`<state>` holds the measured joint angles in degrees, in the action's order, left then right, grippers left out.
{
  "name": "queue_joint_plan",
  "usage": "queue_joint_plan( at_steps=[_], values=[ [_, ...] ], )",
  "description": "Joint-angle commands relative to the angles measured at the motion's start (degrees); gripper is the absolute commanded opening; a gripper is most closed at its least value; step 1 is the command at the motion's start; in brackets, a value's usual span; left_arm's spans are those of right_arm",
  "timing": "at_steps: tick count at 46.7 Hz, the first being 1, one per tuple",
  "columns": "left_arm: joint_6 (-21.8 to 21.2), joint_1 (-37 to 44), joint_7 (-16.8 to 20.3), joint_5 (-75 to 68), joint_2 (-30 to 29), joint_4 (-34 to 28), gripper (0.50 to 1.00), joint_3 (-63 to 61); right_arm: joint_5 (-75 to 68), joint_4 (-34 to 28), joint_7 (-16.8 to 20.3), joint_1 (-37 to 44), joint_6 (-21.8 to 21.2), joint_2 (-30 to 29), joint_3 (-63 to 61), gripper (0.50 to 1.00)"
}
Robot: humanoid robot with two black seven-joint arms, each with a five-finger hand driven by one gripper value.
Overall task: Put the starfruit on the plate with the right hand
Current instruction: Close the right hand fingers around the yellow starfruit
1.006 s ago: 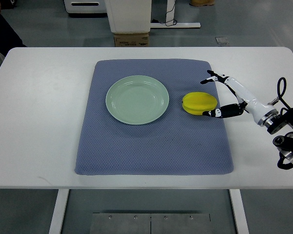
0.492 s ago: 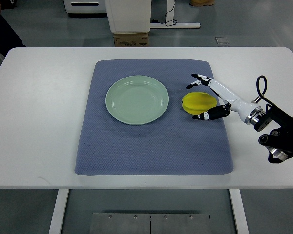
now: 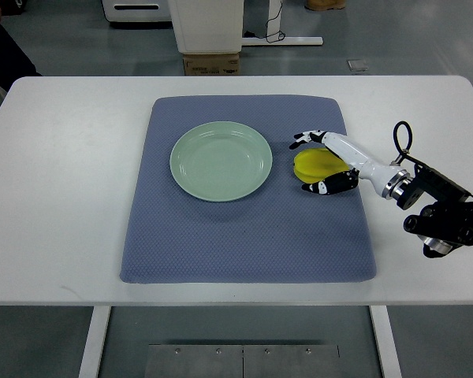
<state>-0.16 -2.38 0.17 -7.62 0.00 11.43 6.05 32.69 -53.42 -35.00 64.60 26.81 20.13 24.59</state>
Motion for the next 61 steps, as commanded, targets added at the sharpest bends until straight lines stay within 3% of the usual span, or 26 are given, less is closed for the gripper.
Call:
queue_joint_plan(
  at_steps=[1,16,29,40,45,61],
  values=[
    [0.0,0.0,0.0,0.1,0.0,0.0,1.000,0.0,0.0,1.2,0.0,0.0,0.0,-0.8,0.6,0.866],
    [0.0,0.0,0.0,0.1,0.0,0.0,1.000,0.0,0.0,6.1,0.0,-0.2,0.0,-3.1,3.1,0.866],
    [0.0,0.0,0.0,0.1,0.0,0.0,1.000,0.0,0.0,6.8,0.0,-0.1,0.0,-2.9,4.5,0.857],
    [0.0,0.0,0.0,0.0,0.0,0.0,1.000,0.0,-0.1,6.7,0.0,0.2,0.0,-2.7,7.0,0.659],
    [0.0,0.0,0.0,0.0,0.0,0.0,1.000,-0.1,-0.3,6.7,0.0,0.9,-0.1,-2.6,7.0,0.508],
    [0.0,0.0,0.0,0.1,0.0,-0.1,1.000,0.0,-7.9,6.1,0.0,1.7,-0.4,-2.5,6.6,0.500]
  ],
)
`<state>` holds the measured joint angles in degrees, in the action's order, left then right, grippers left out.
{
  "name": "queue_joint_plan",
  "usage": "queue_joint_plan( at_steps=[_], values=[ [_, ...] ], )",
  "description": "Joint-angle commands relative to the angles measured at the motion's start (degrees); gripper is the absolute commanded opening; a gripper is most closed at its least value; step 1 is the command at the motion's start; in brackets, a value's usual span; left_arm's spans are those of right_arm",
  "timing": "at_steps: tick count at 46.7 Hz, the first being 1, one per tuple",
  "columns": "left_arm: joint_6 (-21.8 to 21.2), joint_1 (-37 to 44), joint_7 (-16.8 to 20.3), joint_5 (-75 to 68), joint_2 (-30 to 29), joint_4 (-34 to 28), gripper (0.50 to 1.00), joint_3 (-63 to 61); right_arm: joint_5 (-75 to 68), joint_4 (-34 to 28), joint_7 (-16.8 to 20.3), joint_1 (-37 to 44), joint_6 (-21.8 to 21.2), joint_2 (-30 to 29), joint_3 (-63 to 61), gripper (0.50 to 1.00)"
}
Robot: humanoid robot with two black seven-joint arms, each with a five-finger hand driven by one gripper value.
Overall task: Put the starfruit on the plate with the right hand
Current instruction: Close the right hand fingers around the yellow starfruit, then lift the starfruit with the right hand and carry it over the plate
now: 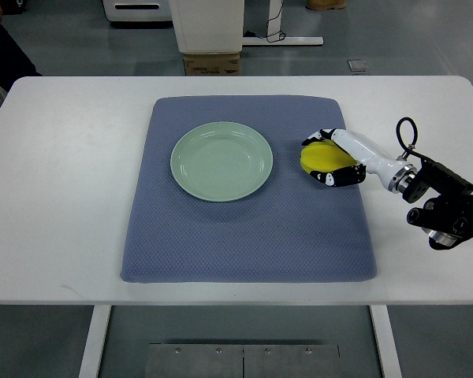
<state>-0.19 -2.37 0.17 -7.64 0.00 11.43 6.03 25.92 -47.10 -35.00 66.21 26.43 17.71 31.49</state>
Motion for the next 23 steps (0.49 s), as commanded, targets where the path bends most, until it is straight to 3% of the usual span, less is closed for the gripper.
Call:
queue_joint_plan(
  at_steps=[1,14,23],
  values=[
    [0.0,0.0,0.0,0.0,0.0,0.0,1.000,0.0,-1.6,-0.2,0.0,0.1,-0.1,0.0,-0.4,0.500],
    [0.0,0.0,0.0,0.0,0.0,0.0,1.000,0.0,-7.0,-1.8,0.0,2.1,-0.8,0.9,-0.5,0.500],
    [0.0,0.0,0.0,0.0,0.0,0.0,1.000,0.0,-7.0,-3.8,0.0,4.4,-3.6,2.9,-1.4,0.500]
  ],
)
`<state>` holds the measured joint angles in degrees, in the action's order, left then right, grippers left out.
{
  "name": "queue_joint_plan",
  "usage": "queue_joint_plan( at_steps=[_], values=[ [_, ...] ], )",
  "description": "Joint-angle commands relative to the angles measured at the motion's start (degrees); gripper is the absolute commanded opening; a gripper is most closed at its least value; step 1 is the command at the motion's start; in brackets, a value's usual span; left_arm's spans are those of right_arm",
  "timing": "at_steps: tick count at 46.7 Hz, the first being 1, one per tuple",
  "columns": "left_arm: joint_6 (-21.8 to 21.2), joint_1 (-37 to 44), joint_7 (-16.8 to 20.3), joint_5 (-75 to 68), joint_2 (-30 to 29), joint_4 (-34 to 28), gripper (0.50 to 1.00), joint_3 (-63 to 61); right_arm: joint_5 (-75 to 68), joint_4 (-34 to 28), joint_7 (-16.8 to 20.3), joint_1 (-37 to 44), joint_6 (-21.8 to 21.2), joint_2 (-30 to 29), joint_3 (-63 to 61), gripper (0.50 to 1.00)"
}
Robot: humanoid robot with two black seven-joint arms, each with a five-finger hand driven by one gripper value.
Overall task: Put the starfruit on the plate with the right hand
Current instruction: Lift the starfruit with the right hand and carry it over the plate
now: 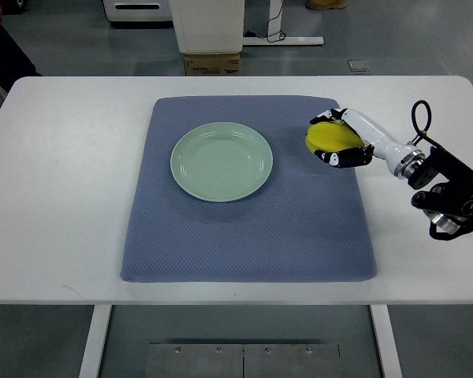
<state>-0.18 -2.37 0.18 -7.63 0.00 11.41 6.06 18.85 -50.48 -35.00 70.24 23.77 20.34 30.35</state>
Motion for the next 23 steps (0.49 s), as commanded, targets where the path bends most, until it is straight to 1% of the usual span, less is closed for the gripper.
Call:
queue_joint_plan(
  at_steps=[1,7,13,23],
  values=[
    [0.0,0.0,0.0,0.0,0.0,0.0,1.000,0.0,0.1,-0.4,0.0,0.4,-1.2,0.2,-0.3,0.500],
    [0.0,0.0,0.0,0.0,0.0,0.0,1.000,0.0,0.1,-0.4,0.0,1.9,-3.6,-0.5,-0.4,0.500],
    [0.0,0.0,0.0,0.0,0.0,0.0,1.000,0.0,0.1,-0.3,0.0,4.4,-6.2,-2.4,-0.5,0.500],
    [0.0,0.0,0.0,0.1,0.0,0.0,1.000,-0.1,-0.1,0.6,0.0,6.6,-6.7,-8.9,-0.6,0.500]
  ],
)
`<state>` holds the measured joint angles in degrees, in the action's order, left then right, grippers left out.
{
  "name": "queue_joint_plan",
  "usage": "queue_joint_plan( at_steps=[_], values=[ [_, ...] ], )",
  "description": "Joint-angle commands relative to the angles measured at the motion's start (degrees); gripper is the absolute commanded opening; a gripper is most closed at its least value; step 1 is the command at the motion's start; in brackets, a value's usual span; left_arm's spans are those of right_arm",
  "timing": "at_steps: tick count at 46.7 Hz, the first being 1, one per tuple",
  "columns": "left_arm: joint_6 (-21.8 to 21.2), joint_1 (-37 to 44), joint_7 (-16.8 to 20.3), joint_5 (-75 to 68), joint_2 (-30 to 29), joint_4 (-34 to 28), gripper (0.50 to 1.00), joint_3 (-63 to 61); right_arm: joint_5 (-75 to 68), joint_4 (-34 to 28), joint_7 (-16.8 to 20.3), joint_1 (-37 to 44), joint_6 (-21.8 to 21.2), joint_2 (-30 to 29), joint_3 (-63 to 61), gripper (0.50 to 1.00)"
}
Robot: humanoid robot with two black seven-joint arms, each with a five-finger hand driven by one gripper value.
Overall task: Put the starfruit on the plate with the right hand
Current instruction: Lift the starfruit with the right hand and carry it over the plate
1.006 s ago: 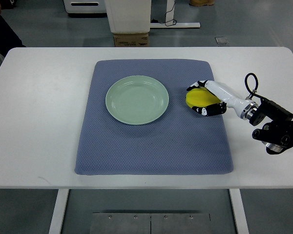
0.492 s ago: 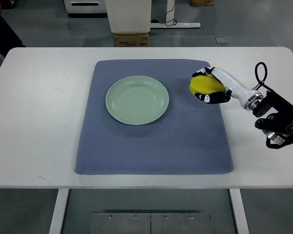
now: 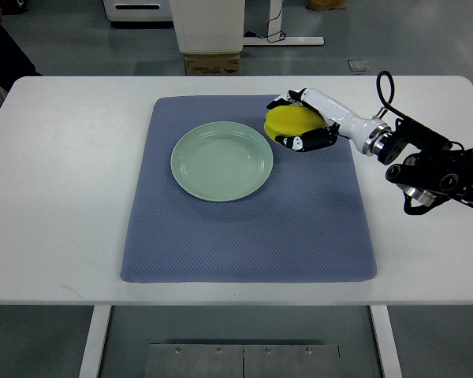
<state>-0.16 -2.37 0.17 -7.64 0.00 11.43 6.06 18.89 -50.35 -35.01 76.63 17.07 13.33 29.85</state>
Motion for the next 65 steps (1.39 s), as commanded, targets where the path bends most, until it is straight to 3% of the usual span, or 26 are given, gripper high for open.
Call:
queue_joint_plan(
  at_steps=[1,8,16,33,58,65],
  values=[
    [0.0,0.0,0.0,0.1,0.0,0.0,1.000,0.0,-0.2,0.7,0.0,0.2,0.0,-2.6,-0.2,0.500],
    [0.0,0.0,0.0,0.0,0.0,-0.1,1.000,0.0,-0.4,2.1,0.3,-0.5,-0.7,-7.2,-2.3,0.500],
    [0.0,0.0,0.0,0.0,0.0,0.0,1.000,0.0,-0.3,8.9,0.5,-2.6,-1.3,-13.1,-2.3,0.500],
    [0.0,0.0,0.0,0.0,0.0,0.0,1.000,0.0,-0.3,20.0,2.4,-7.4,-5.6,-13.3,-2.4,0.500],
    [0.0,0.0,0.0,0.0,0.0,0.0,1.000,0.0,-0.3,19.2,4.2,-8.3,-6.4,-13.3,-2.4,0.500],
    [0.0,0.0,0.0,0.0,0.0,0.0,1.000,0.0,-0.4,17.3,6.5,-7.8,-6.4,-13.3,-6.0,0.500]
  ],
)
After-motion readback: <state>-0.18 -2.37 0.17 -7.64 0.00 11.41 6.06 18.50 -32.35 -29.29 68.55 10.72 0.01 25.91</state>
